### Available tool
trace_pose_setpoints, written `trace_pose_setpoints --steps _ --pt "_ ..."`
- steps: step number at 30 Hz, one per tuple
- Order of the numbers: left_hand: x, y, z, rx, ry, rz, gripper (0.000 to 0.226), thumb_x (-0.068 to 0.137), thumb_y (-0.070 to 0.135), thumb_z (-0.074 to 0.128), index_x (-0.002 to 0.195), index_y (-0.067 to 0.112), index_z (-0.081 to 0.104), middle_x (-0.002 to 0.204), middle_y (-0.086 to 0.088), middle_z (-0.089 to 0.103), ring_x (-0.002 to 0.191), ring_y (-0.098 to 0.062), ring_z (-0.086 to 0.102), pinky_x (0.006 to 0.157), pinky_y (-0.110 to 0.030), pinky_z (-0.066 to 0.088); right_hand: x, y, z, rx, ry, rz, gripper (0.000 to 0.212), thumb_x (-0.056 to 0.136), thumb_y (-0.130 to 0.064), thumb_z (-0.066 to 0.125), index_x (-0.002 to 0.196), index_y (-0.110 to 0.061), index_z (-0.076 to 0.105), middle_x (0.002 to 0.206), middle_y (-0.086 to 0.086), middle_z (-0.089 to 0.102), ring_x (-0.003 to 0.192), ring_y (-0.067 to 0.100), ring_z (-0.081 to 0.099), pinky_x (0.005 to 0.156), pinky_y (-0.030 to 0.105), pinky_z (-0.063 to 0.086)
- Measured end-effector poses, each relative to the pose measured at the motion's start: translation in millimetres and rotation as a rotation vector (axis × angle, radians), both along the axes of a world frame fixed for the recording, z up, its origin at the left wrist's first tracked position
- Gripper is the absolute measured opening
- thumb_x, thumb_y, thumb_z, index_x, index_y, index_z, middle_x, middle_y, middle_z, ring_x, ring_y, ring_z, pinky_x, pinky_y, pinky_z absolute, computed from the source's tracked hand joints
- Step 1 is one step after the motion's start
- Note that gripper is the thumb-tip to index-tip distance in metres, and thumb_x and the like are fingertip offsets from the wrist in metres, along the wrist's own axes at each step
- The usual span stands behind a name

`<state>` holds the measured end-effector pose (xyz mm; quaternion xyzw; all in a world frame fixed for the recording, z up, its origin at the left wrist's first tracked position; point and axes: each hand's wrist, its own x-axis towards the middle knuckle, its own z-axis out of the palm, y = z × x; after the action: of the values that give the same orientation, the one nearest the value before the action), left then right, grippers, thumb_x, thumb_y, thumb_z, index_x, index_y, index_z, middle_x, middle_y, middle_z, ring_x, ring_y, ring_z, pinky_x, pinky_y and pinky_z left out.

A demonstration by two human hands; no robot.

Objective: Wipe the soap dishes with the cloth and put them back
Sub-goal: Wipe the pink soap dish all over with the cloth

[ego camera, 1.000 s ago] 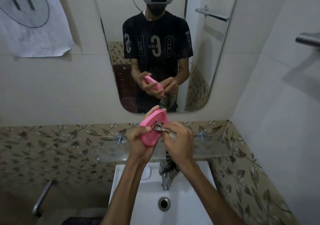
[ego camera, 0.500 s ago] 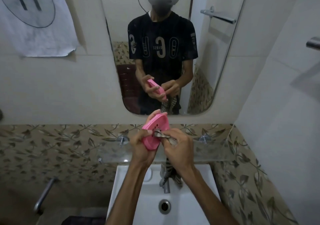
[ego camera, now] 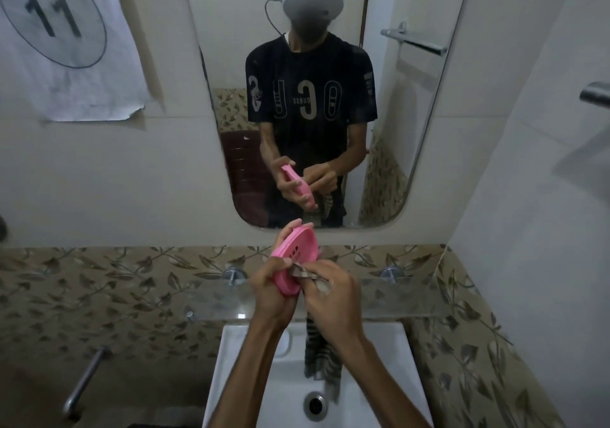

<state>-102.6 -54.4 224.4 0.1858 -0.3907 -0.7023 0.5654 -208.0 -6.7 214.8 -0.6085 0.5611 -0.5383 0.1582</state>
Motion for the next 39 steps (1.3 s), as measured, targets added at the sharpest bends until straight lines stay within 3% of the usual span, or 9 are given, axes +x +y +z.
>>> trace_pose_setpoints --steps 4,9,13,16,20,23,28,31,39 --pt "0.3 -1.8 0.3 0.005 0.007 0.015 0.103 0.052 0.035 0.078 0.149 0.01 0.053 0.147 -0.029 0.053 0.118 -0.042 0.057 0.088 -0.039 0.058 3.6 2.1 2.8 0.046 -0.064 0.136 0.012 0.093 -0.016 0.077 0.102 -0.021 0.084 0.096 -0.009 0.08 0.085 0.007 0.074 0.076 0.027 0.063" --pt "-4.0 -6.1 0.4 -0.026 -0.029 0.14 0.082 0.066 0.028 0.06 0.147 0.015 0.055 0.149 -0.018 0.058 0.118 -0.034 0.062 0.089 -0.038 0.056 7.4 4.8 0.8 0.016 -0.114 0.108 0.016 0.094 -0.012 0.07 0.105 -0.013 0.081 0.098 -0.005 0.077 0.088 0.01 0.073 0.078 0.034 0.064" --pt "-2.0 -11.1 -4.8 -0.081 -0.084 0.185 0.069 0.086 0.035 0.055 0.152 0.016 0.05 0.155 -0.014 0.054 0.133 -0.035 0.054 0.105 -0.049 0.05 4.4 5.7 2.0 -0.02 -0.114 0.208 0.022 0.084 -0.012 0.073 0.105 -0.013 0.079 0.1 -0.006 0.075 0.09 0.011 0.072 0.079 0.032 0.063" --pt "-3.1 -12.4 -2.0 -0.037 -0.107 0.211 0.064 0.095 0.044 0.051 0.155 0.02 0.049 0.155 -0.009 0.056 0.135 -0.026 0.057 0.099 -0.035 0.055 -4.8 -0.4 2.0 -0.1 -0.033 0.202 0.02 0.084 -0.009 0.081 0.105 -0.009 0.08 0.103 -0.003 0.076 0.095 0.007 0.072 0.085 0.027 0.061" --pt "-1.0 -8.6 -0.4 0.158 -0.129 0.2 0.057 0.084 0.05 0.066 0.127 0.014 0.072 0.109 -0.009 0.077 0.096 -0.019 0.073 0.078 -0.029 0.061 -14.5 -9.1 -3.3 -0.161 0.022 0.248 0.023 0.085 -0.008 0.084 0.107 -0.005 0.081 0.108 0.002 0.077 0.098 0.01 0.073 0.088 0.031 0.062" --pt "9.7 -5.2 4.3 0.265 -0.18 0.087 0.054 0.079 0.047 0.072 0.113 0.005 0.072 0.086 -0.012 0.072 0.078 -0.022 0.07 0.065 -0.032 0.059 -20.9 -13.1 -9.3 -0.202 0.12 0.278 0.021 0.087 -0.005 0.081 0.107 -0.005 0.081 0.11 0.001 0.076 0.098 0.012 0.073 0.086 0.029 0.061" --pt "38.4 -6.5 15.2 0.488 -0.217 -0.255 0.073 0.085 0.059 0.064 0.13 0.001 0.064 0.099 -0.017 0.066 0.084 -0.031 0.065 0.077 -0.045 0.057 -33.2 -14.1 -15.9 -0.21 0.412 0.299 0.036 0.077 0.003 0.075 0.109 -0.012 0.082 0.118 0.0 0.075 0.099 0.015 0.073 0.082 0.031 0.063" --pt "42.5 -7.8 16.1 0.532 -0.253 -0.269 0.082 0.089 0.067 0.058 0.136 0.0 0.064 0.103 -0.016 0.066 0.087 -0.033 0.064 0.081 -0.05 0.056 -31.5 -13.1 -18.2 -0.168 0.492 0.286 0.042 0.071 0.003 0.073 0.108 -0.016 0.083 0.119 -0.003 0.074 0.096 0.014 0.072 0.075 0.032 0.064" --pt "35.5 2.9 -2.0 0.441 -0.138 -0.035 0.068 0.091 0.055 0.058 0.131 0.001 0.066 0.108 -0.018 0.067 0.095 -0.03 0.066 0.084 -0.043 0.052 -8.5 -8.9 -26.3 -0.062 0.229 0.182 0.017 0.088 -0.023 0.075 0.1 -0.014 0.083 0.107 -0.006 0.076 0.093 0.013 0.073 0.079 0.036 0.061"
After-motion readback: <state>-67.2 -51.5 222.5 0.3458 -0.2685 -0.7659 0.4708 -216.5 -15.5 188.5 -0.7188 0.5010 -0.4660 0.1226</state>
